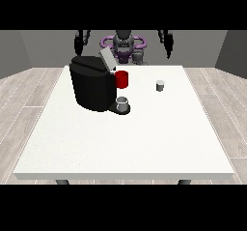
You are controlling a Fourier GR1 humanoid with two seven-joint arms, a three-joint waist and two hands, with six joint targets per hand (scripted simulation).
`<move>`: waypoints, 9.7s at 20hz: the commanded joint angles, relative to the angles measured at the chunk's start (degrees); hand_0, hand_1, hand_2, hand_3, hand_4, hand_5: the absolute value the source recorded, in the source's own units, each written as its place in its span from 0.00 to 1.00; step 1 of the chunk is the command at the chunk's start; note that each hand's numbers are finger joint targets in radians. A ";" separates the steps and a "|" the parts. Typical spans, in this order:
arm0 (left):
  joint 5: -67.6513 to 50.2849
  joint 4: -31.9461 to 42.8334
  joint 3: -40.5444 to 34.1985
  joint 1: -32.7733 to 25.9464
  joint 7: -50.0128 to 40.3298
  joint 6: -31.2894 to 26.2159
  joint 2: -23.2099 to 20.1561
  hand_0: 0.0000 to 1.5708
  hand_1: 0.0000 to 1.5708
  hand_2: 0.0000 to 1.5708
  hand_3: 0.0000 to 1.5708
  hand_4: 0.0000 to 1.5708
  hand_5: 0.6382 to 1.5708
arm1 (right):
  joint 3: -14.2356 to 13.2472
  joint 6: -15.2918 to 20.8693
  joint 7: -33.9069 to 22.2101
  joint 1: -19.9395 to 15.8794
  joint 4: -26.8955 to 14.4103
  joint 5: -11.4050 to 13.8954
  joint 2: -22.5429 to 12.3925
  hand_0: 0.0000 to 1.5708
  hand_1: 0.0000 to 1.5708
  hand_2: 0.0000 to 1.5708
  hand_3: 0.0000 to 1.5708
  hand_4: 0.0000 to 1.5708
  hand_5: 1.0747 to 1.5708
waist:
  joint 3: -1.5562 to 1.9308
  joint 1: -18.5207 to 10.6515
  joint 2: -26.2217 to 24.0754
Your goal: Insert the coffee pod into the coffee machine and close the lid
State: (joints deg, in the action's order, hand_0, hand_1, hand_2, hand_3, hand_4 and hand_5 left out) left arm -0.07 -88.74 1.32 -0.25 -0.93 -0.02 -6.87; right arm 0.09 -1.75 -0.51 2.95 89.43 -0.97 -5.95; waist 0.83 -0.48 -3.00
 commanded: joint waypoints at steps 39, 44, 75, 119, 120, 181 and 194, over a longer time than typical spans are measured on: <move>30.35 34.65 -0.67 26.93 13.22 -6.68 -18.86 0.17 0.17 0.37 0.16 0.00 1.00 | 0.18 11.30 -0.66 -19.05 -9.94 9.35 4.35 0.00 0.00 0.00 0.00 0.00 1.00 | -0.84 7.07 17.06; 36.07 34.68 2.71 26.80 11.40 -2.08 -15.76 0.53 0.53 0.58 0.48 0.19 1.00 | -0.02 8.79 1.29 -16.68 -13.39 8.84 2.68 0.00 0.00 0.00 0.00 0.00 1.00 | -0.82 7.19 13.35; 44.84 47.38 1.79 36.71 18.85 -10.75 -14.09 0.92 0.92 0.91 0.86 0.34 1.00 | -0.07 15.16 1.57 -16.48 -22.48 13.49 4.66 0.00 0.00 0.00 0.00 0.00 1.00 | -0.82 5.28 7.68; 42.34 49.62 -9.20 73.04 3.40 -24.56 -19.23 0.76 0.76 0.80 0.78 0.29 1.00 | -2.33 12.64 0.90 -30.08 -16.01 11.54 1.95 0.00 0.00 0.00 0.00 0.00 1.00 | -0.81 18.91 22.14; 42.33 48.56 -8.01 70.07 4.45 -25.23 -17.68 0.75 0.75 0.79 0.77 0.30 1.00 | -4.99 9.34 -0.14 -28.54 -17.68 8.40 -0.36 0.00 0.00 0.00 0.00 0.00 1.00 | -0.81 16.74 18.67; 50.66 53.55 -7.97 76.19 17.52 -13.23 -26.20 0.69 0.69 0.68 0.51 0.00 1.00 | -2.06 14.41 -1.34 -32.98 -14.57 13.08 1.47 0.00 0.00 0.00 0.00 0.10 1.00 | -0.82 20.84 27.75; 52.58 52.83 -7.64 76.25 18.61 -11.91 -26.91 0.00 0.00 0.35 0.29 0.00 1.00 | -3.28 13.49 -0.17 -32.80 -16.61 11.88 1.13 0.00 0.00 0.00 0.00 0.11 1.00 | -0.81 19.16 27.17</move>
State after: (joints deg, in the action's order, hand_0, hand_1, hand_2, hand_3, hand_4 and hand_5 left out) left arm 52.61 -36.50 -5.13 74.67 16.54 -12.41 -31.54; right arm -2.83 11.65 -1.79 -29.91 73.30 11.40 -5.20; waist 0.11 19.20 23.08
